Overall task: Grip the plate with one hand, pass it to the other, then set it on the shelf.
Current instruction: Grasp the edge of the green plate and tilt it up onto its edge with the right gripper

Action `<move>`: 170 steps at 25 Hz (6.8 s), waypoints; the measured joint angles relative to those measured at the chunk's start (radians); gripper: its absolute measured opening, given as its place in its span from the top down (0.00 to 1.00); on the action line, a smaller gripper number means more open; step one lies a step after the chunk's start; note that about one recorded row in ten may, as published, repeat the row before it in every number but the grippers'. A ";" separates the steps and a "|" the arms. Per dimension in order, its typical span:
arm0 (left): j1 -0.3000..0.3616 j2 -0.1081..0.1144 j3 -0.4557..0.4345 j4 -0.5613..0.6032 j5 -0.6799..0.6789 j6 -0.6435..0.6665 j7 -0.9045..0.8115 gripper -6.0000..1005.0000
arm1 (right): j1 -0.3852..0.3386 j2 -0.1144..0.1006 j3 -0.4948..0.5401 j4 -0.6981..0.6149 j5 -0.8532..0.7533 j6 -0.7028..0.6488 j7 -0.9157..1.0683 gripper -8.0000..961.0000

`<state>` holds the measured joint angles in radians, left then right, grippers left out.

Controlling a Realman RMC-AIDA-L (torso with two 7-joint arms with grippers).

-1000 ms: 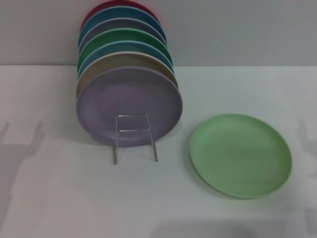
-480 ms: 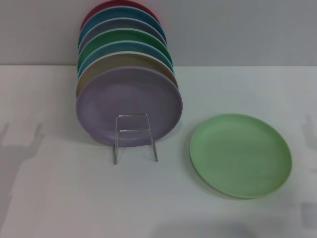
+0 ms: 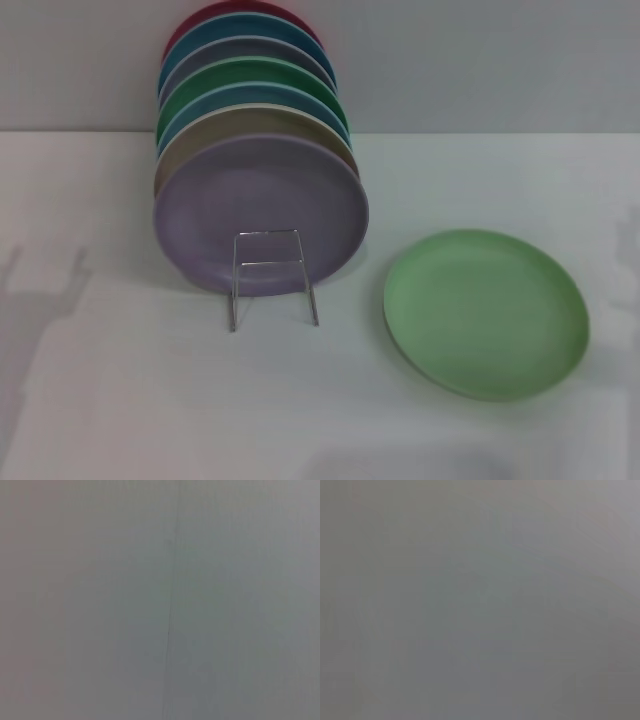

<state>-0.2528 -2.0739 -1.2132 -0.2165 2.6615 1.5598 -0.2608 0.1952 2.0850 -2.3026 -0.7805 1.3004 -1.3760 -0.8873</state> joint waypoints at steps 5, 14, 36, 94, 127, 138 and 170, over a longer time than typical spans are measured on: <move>0.000 0.000 0.001 0.003 0.000 0.000 0.000 0.16 | -0.030 0.002 0.119 -0.181 0.027 0.271 -0.072 0.29; 0.009 0.000 -0.001 0.007 0.000 0.002 0.000 0.16 | -0.099 0.000 0.401 -0.425 0.040 0.941 -0.060 0.29; -0.017 0.000 0.002 0.001 0.004 0.000 0.000 0.16 | 0.034 -0.061 1.362 -0.557 -0.143 2.569 0.149 0.29; 0.000 -0.004 0.053 -0.030 0.002 0.035 -0.014 0.16 | 0.391 -0.158 1.416 -0.098 -0.612 2.769 0.223 0.29; 0.000 0.000 0.043 -0.029 0.001 0.074 -0.014 0.16 | 0.416 -0.138 1.408 -0.058 -0.639 2.729 0.247 0.63; 0.000 0.002 0.043 -0.027 0.000 0.074 -0.014 0.16 | 0.425 -0.138 1.408 -0.028 -0.652 2.713 0.248 0.66; -0.002 0.002 0.033 -0.030 -0.002 0.075 -0.014 0.16 | 0.427 -0.128 1.406 -0.023 -0.674 2.682 0.229 0.93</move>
<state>-0.2545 -2.0724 -1.1800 -0.2470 2.6600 1.6352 -0.2746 0.6223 1.9571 -0.8968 -0.8038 0.6263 1.3060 -0.6588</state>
